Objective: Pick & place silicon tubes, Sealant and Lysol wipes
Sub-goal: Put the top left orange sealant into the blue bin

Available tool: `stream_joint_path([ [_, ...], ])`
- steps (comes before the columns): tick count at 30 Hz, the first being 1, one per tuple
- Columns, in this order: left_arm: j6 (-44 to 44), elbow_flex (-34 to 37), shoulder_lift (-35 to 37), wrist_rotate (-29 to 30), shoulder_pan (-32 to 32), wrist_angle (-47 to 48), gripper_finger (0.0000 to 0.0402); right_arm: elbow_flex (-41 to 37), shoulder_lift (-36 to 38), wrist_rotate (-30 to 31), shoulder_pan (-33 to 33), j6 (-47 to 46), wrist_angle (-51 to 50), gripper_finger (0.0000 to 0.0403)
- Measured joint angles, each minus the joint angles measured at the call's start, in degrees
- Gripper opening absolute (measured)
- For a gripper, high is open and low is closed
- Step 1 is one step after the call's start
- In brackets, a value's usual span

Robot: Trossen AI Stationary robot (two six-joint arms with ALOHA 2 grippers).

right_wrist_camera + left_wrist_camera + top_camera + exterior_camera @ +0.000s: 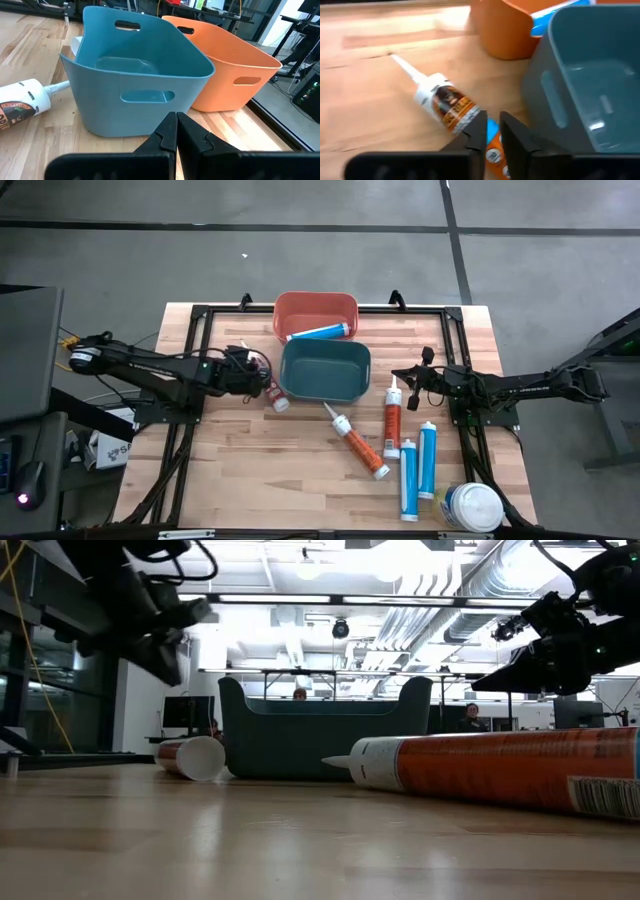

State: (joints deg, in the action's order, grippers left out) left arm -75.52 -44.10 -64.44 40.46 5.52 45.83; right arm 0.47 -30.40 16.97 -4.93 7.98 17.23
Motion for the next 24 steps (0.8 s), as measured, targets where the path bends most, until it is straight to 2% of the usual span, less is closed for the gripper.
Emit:
stream_joint_path([
  [3,-0.42,0.12,0.03,-0.89,-0.68,-0.41,0.0109,0.0,0.07,-0.05,0.0,0.01,-0.02,0.0],
  [7,-5.52,0.09,0.01,-0.48,-0.8,-0.31,0.0179,0.01,0.04,-0.85,0.0,0.0,0.11,0.0],
  [11,-9.36,0.09,0.01,-1.05,-3.42,-0.34,0.0228,0.0,0.03,-1.05,0.0,0.01,0.01,0.0],
  [16,-10.32,0.08,0.69,-5.9,-8.83,-2.19,0.0257,0.0,0.06,-1.06,0.0,0.0,0.1,0.0],
  [24,-10.53,0.07,0.6,-17.02,-16.49,-3.79,0.0261,0.02,0.06,-1.07,0.0,-0.01,0.12,0.0],
])
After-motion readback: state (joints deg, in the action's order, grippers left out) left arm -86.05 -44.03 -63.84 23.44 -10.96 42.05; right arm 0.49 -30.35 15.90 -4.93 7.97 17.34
